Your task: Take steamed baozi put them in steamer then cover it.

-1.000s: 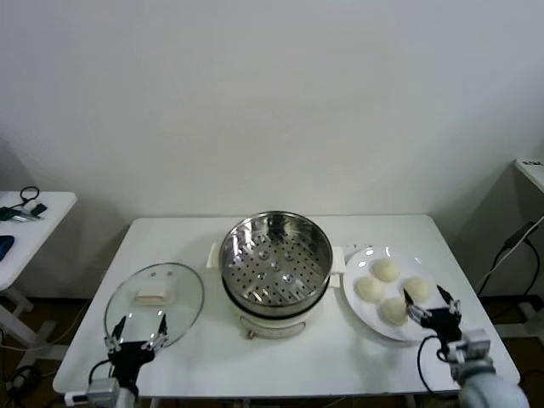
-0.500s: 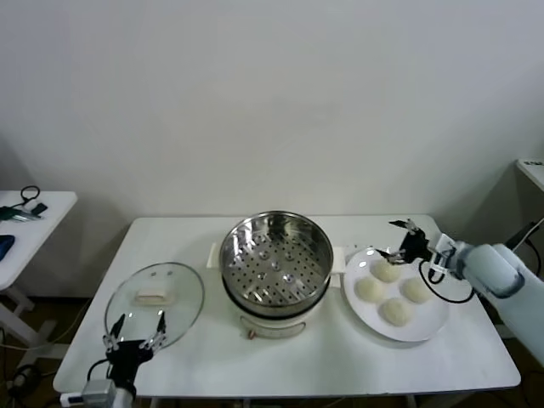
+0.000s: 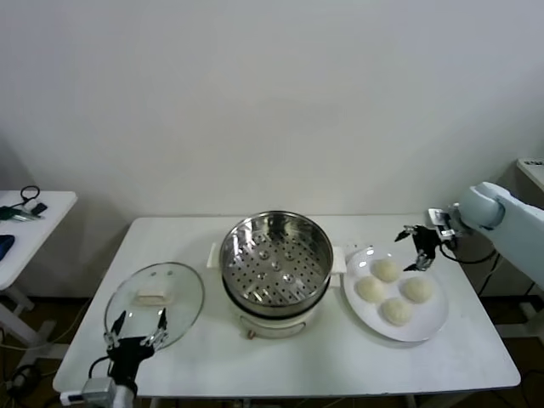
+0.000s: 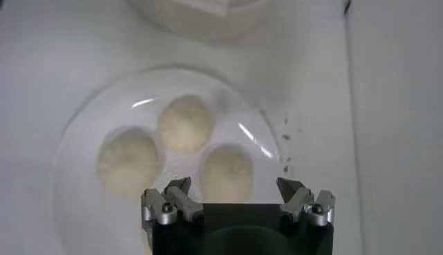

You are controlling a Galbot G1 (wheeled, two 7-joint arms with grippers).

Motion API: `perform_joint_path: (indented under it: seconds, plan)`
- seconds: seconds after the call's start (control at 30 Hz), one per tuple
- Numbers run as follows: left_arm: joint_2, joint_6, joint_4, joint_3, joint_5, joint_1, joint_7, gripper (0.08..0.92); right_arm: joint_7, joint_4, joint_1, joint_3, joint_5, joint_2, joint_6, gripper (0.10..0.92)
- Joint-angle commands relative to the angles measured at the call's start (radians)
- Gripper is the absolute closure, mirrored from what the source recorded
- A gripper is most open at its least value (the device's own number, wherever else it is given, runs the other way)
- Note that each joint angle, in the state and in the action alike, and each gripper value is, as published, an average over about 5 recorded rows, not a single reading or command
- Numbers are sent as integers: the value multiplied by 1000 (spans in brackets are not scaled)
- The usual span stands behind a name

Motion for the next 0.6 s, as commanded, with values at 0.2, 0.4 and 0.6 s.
perform_joint_path:
  seconds: [0.2,0.4,0.6]
  plan:
    - [0,-7,12,-2,-3,4,-2,177,-21,-302,3,-100,-40,250,13,203]
    - [-2,-12,21,0,0,8,-5,177,-3,-337,-63,-45,-86,291,8,203]
    - [-4,-16,23,2,1,16,-6,177,18,-373,-109,12,-145,310,11,203]
